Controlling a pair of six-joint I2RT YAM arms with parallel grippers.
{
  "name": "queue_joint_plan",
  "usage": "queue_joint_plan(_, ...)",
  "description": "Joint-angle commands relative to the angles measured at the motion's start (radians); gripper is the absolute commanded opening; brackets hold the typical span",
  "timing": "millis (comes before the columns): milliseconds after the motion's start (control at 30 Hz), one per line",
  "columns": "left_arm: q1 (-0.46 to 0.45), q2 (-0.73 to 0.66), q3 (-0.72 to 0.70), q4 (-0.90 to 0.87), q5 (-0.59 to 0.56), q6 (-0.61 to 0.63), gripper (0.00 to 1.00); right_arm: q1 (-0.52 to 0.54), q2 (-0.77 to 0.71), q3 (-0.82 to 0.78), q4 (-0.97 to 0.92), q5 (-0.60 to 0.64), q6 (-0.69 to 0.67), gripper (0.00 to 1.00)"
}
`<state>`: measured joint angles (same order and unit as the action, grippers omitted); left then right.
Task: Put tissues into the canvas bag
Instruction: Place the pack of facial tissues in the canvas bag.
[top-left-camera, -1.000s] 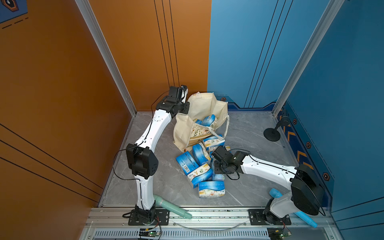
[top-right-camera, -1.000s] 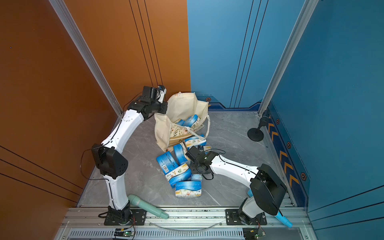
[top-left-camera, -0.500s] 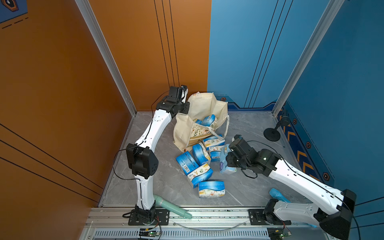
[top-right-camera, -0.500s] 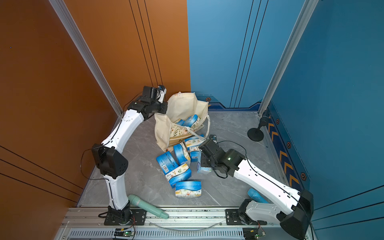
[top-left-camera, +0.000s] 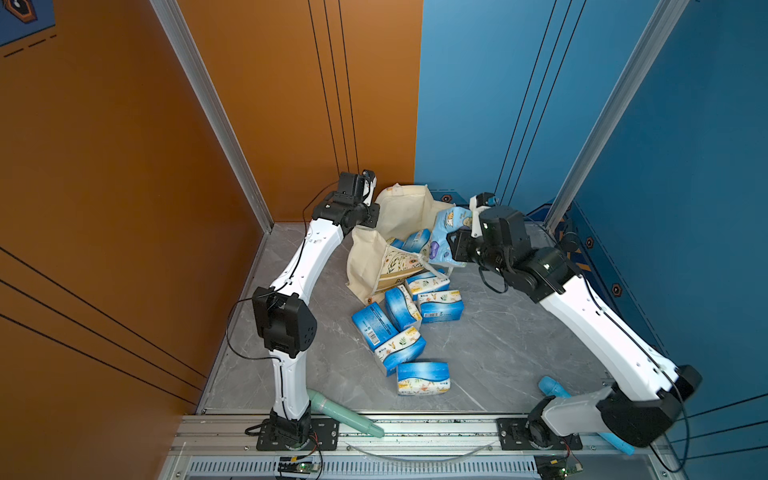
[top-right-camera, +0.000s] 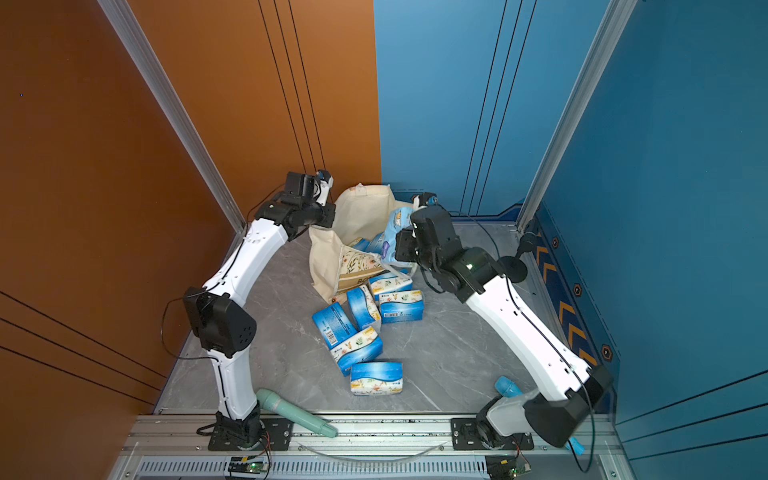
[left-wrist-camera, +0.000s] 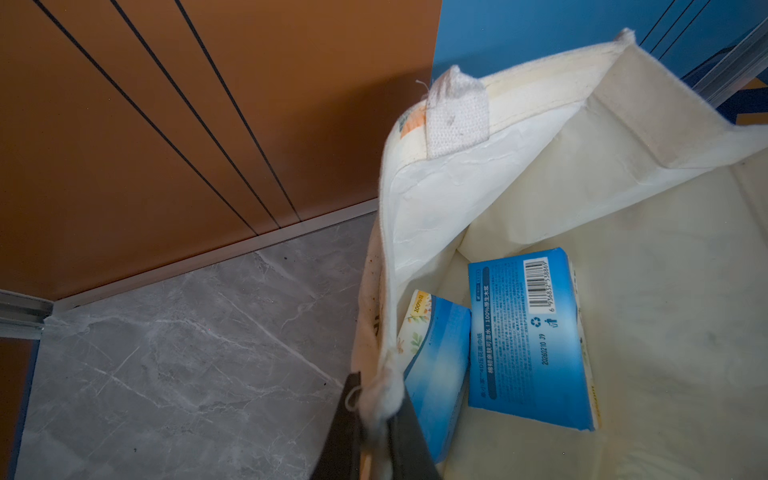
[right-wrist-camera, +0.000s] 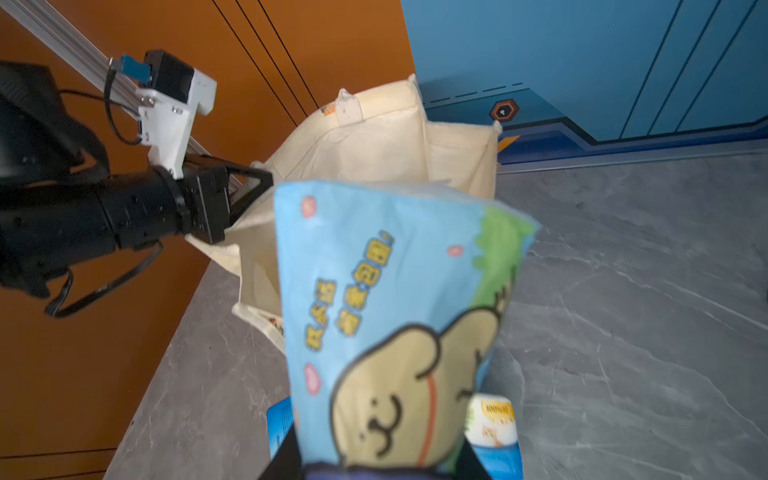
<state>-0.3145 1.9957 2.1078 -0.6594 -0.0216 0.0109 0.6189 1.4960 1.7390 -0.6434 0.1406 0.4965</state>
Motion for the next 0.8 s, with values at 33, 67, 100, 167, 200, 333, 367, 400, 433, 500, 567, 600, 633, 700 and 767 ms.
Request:
queue_joint_plan(33,-0.015,0.029,0.037,-0.025,0.015,0.004,0.00,-0.020,0.225,0.245,0.081,-0.106,-0.074,0.26)
queue_joint_plan(67,-0.016,0.029,0.038,-0.025,0.014,0.005,0.00,-0.022,0.290,0.307,0.069,-0.123,-0.073,0.26)
queue_joint_plan(100,-0.017,0.031,0.040,-0.024,0.014,0.004,0.00,-0.028,0.356,0.373,0.049,-0.147,-0.069,0.26)
queue_joint_plan(167,-0.017,0.033,0.042,-0.025,0.014,0.005,0.00,-0.031,0.478,0.500,-0.009,-0.200,-0.050,0.26)
queue_joint_plan(200,-0.017,0.034,0.043,-0.025,0.013,0.006,0.00,-0.028,0.530,0.559,-0.038,-0.231,-0.043,0.26)
queue_joint_plan(333,-0.014,0.035,0.046,-0.025,0.012,0.005,0.00,0.003,0.642,0.615,-0.078,-0.248,-0.049,0.26)
queue_joint_plan(367,-0.012,0.034,0.046,-0.024,0.014,0.005,0.00,0.008,0.657,0.614,-0.082,-0.251,-0.048,0.26)
queue_joint_plan(400,-0.011,0.034,0.047,-0.025,0.015,0.005,0.00,0.012,0.671,0.614,-0.088,-0.251,-0.046,0.26)
queue_joint_plan(433,-0.009,0.032,0.049,-0.025,0.017,0.004,0.00,0.012,0.684,0.614,-0.091,-0.255,-0.043,0.26)
queue_joint_plan(500,-0.006,0.029,0.053,-0.025,0.021,0.003,0.00,0.014,0.711,0.616,-0.098,-0.259,-0.038,0.26)
queue_joint_plan(567,-0.006,0.028,0.059,-0.025,0.022,0.003,0.00,0.012,0.735,0.619,-0.110,-0.258,-0.039,0.26)
queue_joint_plan(600,-0.006,0.028,0.063,-0.025,0.023,0.003,0.00,0.012,0.749,0.622,-0.118,-0.262,-0.039,0.26)
queue_joint_plan(633,-0.006,0.029,0.064,-0.025,0.023,0.003,0.00,0.012,0.763,0.630,-0.131,-0.265,-0.041,0.26)
queue_joint_plan(700,-0.006,0.032,0.069,-0.025,0.026,0.000,0.00,0.010,0.796,0.655,-0.172,-0.272,-0.050,0.26)
queue_joint_plan(767,-0.006,0.035,0.072,-0.025,0.027,-0.002,0.00,0.008,0.816,0.669,-0.207,-0.278,-0.061,0.32)
